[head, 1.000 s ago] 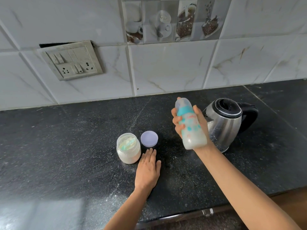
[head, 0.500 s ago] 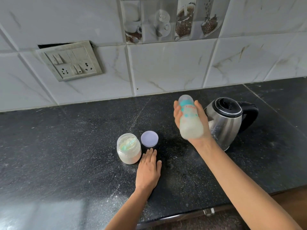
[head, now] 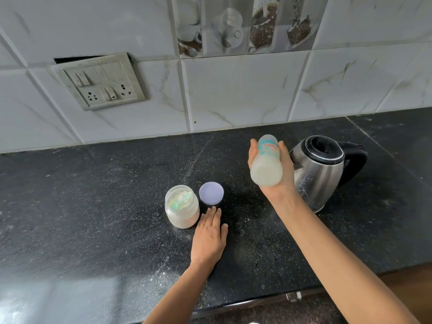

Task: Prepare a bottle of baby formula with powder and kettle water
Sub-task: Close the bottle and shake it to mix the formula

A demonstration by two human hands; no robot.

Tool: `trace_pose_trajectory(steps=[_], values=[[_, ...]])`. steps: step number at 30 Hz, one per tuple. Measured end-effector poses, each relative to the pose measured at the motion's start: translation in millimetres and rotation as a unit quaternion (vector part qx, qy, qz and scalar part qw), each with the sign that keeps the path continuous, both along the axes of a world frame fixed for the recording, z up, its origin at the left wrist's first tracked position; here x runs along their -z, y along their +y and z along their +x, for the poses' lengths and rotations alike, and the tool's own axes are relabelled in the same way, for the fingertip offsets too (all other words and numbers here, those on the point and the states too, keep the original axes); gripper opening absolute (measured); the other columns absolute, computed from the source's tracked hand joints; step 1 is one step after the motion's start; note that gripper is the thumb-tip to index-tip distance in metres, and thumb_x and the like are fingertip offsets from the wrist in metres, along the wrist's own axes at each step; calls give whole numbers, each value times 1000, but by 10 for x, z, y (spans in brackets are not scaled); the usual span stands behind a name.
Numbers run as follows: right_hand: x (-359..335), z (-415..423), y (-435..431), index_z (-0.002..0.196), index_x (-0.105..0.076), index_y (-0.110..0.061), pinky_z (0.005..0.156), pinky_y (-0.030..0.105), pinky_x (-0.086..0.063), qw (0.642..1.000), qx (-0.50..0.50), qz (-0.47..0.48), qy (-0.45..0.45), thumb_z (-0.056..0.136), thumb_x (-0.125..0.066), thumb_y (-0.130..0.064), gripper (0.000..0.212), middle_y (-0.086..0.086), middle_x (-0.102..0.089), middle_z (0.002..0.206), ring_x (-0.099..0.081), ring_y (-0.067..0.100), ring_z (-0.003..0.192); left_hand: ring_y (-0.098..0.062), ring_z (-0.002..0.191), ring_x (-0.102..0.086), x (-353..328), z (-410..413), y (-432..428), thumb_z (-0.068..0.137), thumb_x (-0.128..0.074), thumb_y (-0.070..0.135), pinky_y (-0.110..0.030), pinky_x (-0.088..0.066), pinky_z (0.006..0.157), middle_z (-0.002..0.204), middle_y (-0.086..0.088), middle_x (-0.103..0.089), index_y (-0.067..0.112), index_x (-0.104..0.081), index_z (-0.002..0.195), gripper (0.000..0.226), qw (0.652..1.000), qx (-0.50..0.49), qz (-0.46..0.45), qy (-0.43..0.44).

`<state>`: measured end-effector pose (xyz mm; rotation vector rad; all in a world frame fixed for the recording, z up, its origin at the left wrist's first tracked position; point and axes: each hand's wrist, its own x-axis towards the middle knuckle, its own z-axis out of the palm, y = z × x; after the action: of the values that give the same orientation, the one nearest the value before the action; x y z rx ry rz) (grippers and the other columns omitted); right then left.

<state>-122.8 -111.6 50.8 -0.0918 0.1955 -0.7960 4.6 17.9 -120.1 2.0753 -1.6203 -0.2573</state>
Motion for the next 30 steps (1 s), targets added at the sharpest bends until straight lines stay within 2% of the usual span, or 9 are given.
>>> trace_pose_trajectory(steps=[2,5,9,13,16,18,20,25,30], values=[[37,-24,23,135,-46,-6,63,37,-59,999,-48,-6,16,79,-70,-31,65,16,-63,111,-68,27,81,-17,142,-22,6,-2,8,99,-36,34,-24,-5,115,151,-5,-34,12,-35,144,51,1000,2,1,-1],[74,-53,67,129,-52,-14,65,32,-57,983,-66,-142,93,83,-64,-32,51,14,-61,115,-65,22,83,-17,142,-21,-2,6,-5,99,-36,35,-23,-3,114,151,-5,-33,12,-34,144,51,1000,2,-4,-3],[31,-6,25,141,-42,-6,58,38,-59,999,-26,21,10,74,-71,-28,76,19,-64,105,-69,31,74,-17,142,-20,-17,-10,10,99,-36,34,-23,-3,114,152,-4,-32,13,-33,145,50,1000,-3,-5,1],[24,14,50,139,-42,-6,63,38,-59,999,-37,-3,34,60,-84,-18,90,18,-63,110,-69,31,79,-17,142,-21,-16,-12,14,99,-37,34,-25,-5,115,152,-4,-32,13,-33,144,50,1000,-5,-4,-1],[10,-21,83,124,-54,-3,63,33,-59,996,-68,-57,32,63,-85,-24,71,12,-63,106,-68,25,77,-18,142,-22,-24,-19,11,99,-37,33,-27,-8,116,151,-5,-33,13,-34,144,49,1000,-6,-1,0],[-12,-40,108,112,-65,-7,59,30,-57,988,-72,-130,49,76,-72,-30,43,10,-63,102,-65,19,74,-18,142,-23,-24,-15,10,99,-38,33,-27,-9,116,151,-5,-33,13,-35,143,49,1000,-5,-2,2],[-15,-50,111,105,-72,-12,58,27,-56,983,-62,-157,75,84,-54,-36,36,9,-64,99,-65,17,73,-18,142,-22,-25,-14,10,99,-38,33,-26,-7,115,151,-5,-33,13,-35,144,49,1000,-4,-3,-1],[-45,49,123,111,-51,0,69,38,-59,994,23,79,70,88,-63,-32,42,25,-65,88,-66,31,78,-17,142,-21,-20,-24,20,99,-37,33,-26,-8,115,151,-5,-33,13,-34,144,49,1000,-9,-2,3],[-2,55,157,124,-48,-3,67,35,-58,992,2,76,105,89,-61,-39,52,22,-63,91,-66,29,77,-17,142,-21,-17,-26,21,99,-36,34,-26,-8,116,152,-4,-32,13,-34,144,50,1000,-8,-3,2]])
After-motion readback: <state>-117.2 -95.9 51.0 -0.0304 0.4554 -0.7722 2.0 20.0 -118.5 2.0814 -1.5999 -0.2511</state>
